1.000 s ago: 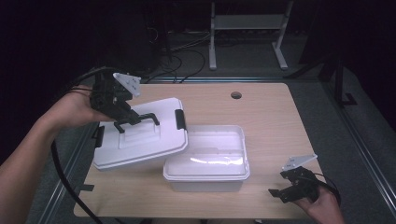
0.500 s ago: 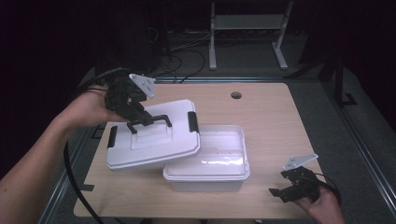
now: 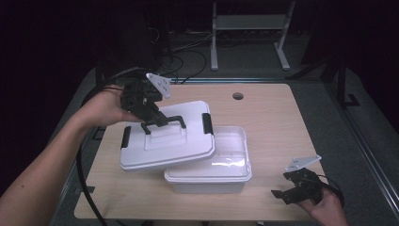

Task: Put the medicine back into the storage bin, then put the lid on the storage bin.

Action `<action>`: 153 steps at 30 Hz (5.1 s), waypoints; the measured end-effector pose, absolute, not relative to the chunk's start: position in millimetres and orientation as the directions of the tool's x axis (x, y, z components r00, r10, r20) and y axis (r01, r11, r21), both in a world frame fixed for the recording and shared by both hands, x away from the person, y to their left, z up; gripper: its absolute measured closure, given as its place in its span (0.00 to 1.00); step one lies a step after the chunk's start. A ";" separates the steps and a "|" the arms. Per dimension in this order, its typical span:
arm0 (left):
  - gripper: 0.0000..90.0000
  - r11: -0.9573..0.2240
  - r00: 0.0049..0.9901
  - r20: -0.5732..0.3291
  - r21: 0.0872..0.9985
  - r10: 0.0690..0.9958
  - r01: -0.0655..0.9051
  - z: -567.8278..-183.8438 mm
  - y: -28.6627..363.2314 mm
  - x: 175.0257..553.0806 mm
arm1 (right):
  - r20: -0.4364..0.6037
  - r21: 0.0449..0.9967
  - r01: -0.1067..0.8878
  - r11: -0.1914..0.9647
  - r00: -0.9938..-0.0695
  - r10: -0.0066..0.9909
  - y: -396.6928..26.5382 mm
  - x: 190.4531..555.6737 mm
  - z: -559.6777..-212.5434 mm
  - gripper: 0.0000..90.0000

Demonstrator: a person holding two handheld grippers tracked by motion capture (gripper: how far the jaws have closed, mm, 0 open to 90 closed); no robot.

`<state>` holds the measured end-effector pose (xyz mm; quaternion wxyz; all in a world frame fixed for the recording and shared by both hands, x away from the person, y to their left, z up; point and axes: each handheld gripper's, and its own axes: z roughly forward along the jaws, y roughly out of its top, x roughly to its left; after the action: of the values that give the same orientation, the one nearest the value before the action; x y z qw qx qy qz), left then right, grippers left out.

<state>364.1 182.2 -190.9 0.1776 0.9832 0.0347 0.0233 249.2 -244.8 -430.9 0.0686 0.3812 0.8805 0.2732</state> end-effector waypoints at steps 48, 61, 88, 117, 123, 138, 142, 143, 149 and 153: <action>0.94 -0.956 0.999 -0.010 0.291 -0.037 -0.033 -237.9 74.0 370.9 | 0.078 0.549 0.622 0.559 -0.704 0.706 -247.8 242.3 -425.1 0.21; 0.94 -0.966 0.998 -0.012 0.255 -0.055 -0.050 -249.6 63.9 368.7 | 0.074 0.555 0.616 0.559 -0.706 0.704 -247.7 241.0 -423.4 0.21; 0.81 -0.960 0.998 -0.044 0.277 -0.050 -0.035 -256.0 64.9 367.2 | 0.077 0.550 0.616 0.564 -0.710 0.700 -246.4 243.1 -424.7 0.21; 0.51 -0.928 0.999 -0.034 0.373 -0.005 0.008 -251.2 95.1 360.3 | 0.081 0.559 0.624 0.546 -0.697 0.713 -248.2 247.3 -425.2 0.21; 0.49 -0.924 0.999 -0.038 0.381 0.008 0.022 -253.7 100.2 361.2 | 0.083 0.554 0.626 0.549 -0.697 0.712 -247.5 247.4 -426.1 0.21; 0.43 -0.910 0.999 -0.023 0.410 0.045 0.051 -244.8 125.1 362.3 | 0.081 0.551 0.631 0.547 -0.692 0.717 -246.6 247.6 -425.8 0.20; 0.43 -0.909 0.998 -0.023 0.413 0.056 0.060 -248.6 133.5 360.9 | 0.078 0.552 0.628 0.548 -0.694 0.716 -246.2 247.8 -425.1 0.20; 0.43 -0.910 0.998 -0.025 0.408 0.060 0.065 -250.1 135.6 360.7 | 0.078 0.552 0.627 0.550 -0.695 0.715 -246.1 248.0 -425.2 0.20; 0.42 -0.913 0.996 -0.026 0.399 0.083 0.087 -253.0 150.8 360.3 | 0.076 0.546 0.629 0.554 -0.695 0.715 -245.1 248.2 -425.9 0.20; 0.41 -0.912 0.996 -0.022 0.400 0.089 0.090 -252.1 158.4 357.5 | 0.077 0.545 0.631 0.552 -0.693 0.717 -245.0 248.8 -425.9 0.20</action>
<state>357.5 158.4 -252.1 0.2046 0.9778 0.0458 -0.0019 248.8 -245.0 -425.9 0.0775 0.3841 0.8774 0.2769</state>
